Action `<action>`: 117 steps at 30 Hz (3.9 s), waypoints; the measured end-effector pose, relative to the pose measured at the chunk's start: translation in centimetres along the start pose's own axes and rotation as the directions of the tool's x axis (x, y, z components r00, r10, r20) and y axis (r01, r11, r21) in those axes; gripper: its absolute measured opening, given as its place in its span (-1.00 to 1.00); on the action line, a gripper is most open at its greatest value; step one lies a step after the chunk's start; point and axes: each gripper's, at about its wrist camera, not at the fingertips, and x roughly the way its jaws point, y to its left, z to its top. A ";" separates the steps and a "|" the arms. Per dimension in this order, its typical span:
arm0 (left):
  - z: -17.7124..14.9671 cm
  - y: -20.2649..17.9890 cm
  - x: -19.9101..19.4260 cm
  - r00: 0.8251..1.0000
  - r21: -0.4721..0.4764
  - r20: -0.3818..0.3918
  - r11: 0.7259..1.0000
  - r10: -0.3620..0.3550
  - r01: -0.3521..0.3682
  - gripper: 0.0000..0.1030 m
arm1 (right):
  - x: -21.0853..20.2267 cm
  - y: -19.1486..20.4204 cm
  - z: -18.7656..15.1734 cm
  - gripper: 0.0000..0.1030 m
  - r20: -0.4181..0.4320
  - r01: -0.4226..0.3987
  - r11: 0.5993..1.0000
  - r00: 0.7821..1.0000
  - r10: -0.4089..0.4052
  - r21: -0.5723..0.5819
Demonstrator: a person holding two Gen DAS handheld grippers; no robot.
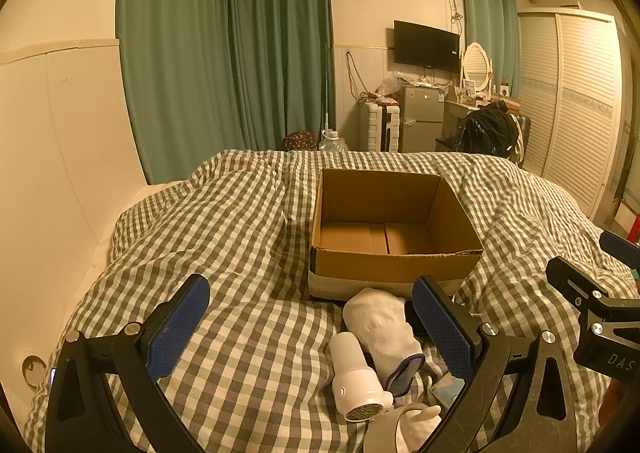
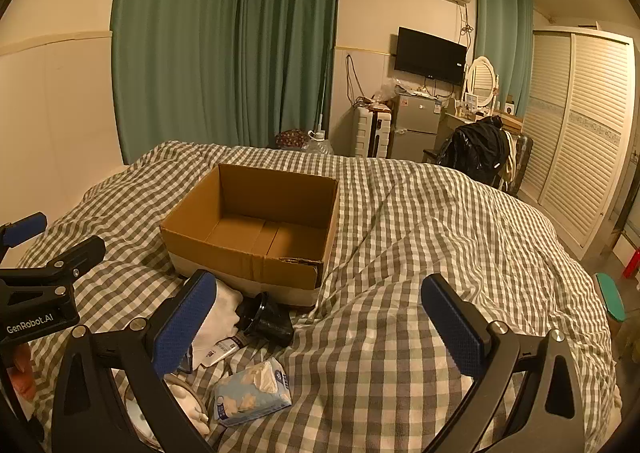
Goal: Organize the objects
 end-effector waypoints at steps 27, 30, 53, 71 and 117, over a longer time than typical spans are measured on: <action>0.1 0.3 -0.7 1.000 -0.002 0.020 1.000 0.012 -0.011 1.00 | -0.9 0.0 0.0 0.99 0.005 -0.015 1.000 1.000 0.015 -0.017; 0.2 0.4 -0.8 1.000 -0.008 0.015 1.000 0.001 -0.001 1.00 | -1.1 -0.1 0.1 0.99 0.008 -0.016 1.000 1.000 0.016 -0.020; -5.0 -0.2 2.3 0.984 0.051 -0.176 0.999 -0.006 0.015 0.99 | 1.0 0.9 -3.9 0.91 -0.133 -0.055 0.994 0.990 0.042 -0.090; -7.6 -3.1 8.5 0.922 0.089 -0.375 0.987 -0.094 0.137 0.61 | 7.2 3.5 -8.3 -0.22 -0.400 -0.185 0.972 0.910 0.113 -0.146; 10.1 -3.7 19.6 0.953 0.070 -0.272 0.985 -0.136 0.160 -0.05 | 15.6 1.0 11.6 -0.87 -0.165 -0.161 0.977 0.977 0.138 -0.140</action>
